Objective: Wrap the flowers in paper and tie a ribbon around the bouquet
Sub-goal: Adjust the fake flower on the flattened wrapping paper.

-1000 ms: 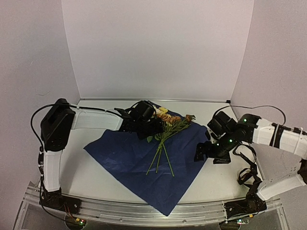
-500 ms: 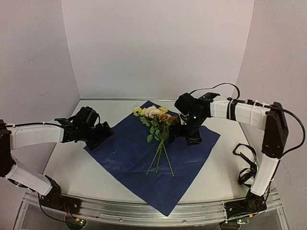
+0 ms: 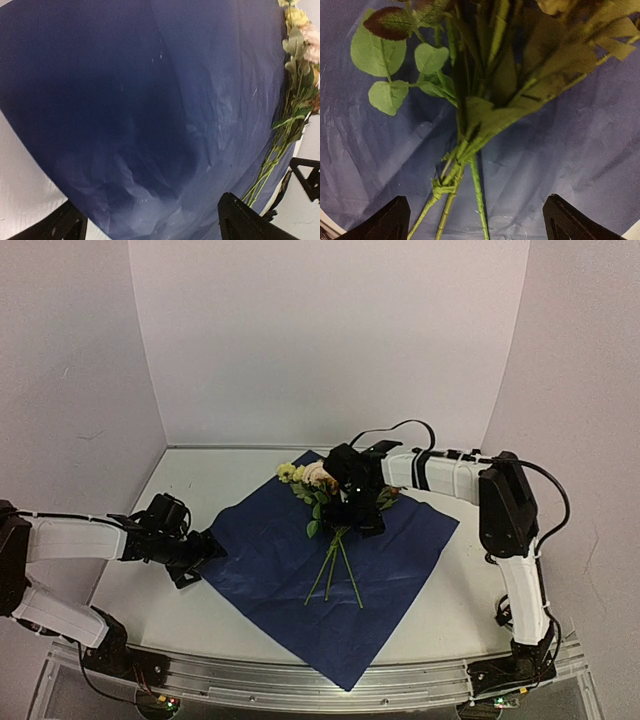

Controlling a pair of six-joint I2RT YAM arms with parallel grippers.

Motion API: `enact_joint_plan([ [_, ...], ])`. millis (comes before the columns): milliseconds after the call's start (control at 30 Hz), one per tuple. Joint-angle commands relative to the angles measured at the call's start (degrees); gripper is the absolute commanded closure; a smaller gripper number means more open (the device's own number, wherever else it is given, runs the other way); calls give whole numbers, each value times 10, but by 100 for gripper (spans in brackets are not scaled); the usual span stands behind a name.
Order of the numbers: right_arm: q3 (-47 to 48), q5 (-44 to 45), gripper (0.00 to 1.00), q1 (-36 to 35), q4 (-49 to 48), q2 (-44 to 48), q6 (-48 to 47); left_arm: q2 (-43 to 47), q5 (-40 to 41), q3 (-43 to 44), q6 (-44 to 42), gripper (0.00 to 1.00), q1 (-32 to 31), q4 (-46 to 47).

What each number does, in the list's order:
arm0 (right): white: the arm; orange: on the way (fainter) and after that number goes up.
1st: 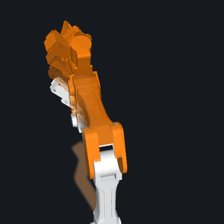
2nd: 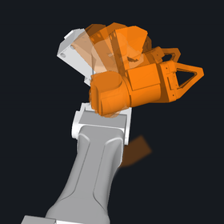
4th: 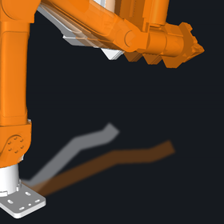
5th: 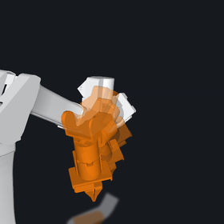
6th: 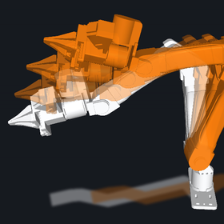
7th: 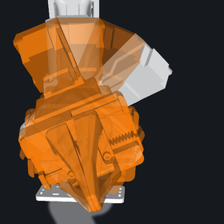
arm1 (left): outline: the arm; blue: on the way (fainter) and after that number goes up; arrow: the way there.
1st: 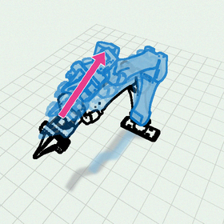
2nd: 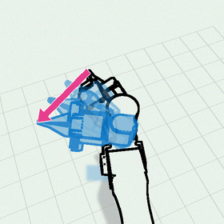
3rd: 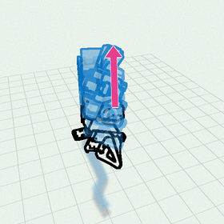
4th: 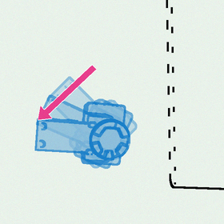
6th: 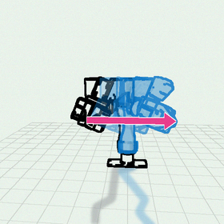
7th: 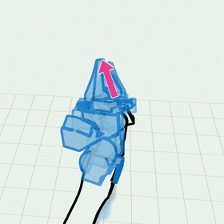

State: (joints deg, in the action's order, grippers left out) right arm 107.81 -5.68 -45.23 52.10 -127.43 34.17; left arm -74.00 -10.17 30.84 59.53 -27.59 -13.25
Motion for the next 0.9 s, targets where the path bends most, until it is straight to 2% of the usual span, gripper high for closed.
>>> enact_joint_plan([
  [0, 74, 36, 7, -15, 16, -51, -21, -21, -30, -5, -22, 14, 22, 57],
  [133, 112, 44, 11, -15, 18, -91, -34, -39, -43, -9, -32, 28, 44, 64],
  [233, 133, 45, 22, -15, 23, -111, -43, -48, -50, -7, -41, 41, 57, 63],
  [333, 146, 39, 47, -15, 25, -128, -48, -51, -52, 1, -55, 56, 70, 53],
  [433, 152, 31, 67, -16, 29, -135, -47, -54, -53, 10, -71, 73, 85, 34],
  [600, 137, 28, 96, -15, 37, -107, -57, -47, -43, 20, -91, 91, 96, 4],
  [633, 134, 27, 99, -16, 37, -99, -61, -45, -41, 22, -94, 94, 98, 0],
  [733, 124, 22, 100, -16, 39, -72, -67, -40, -30, 28, -102, 99, 100, -16],
  [867, 162, 31, 100, -12, 41, -83, -69, -38, -27, 32, -119, 100, 103, -33],
])
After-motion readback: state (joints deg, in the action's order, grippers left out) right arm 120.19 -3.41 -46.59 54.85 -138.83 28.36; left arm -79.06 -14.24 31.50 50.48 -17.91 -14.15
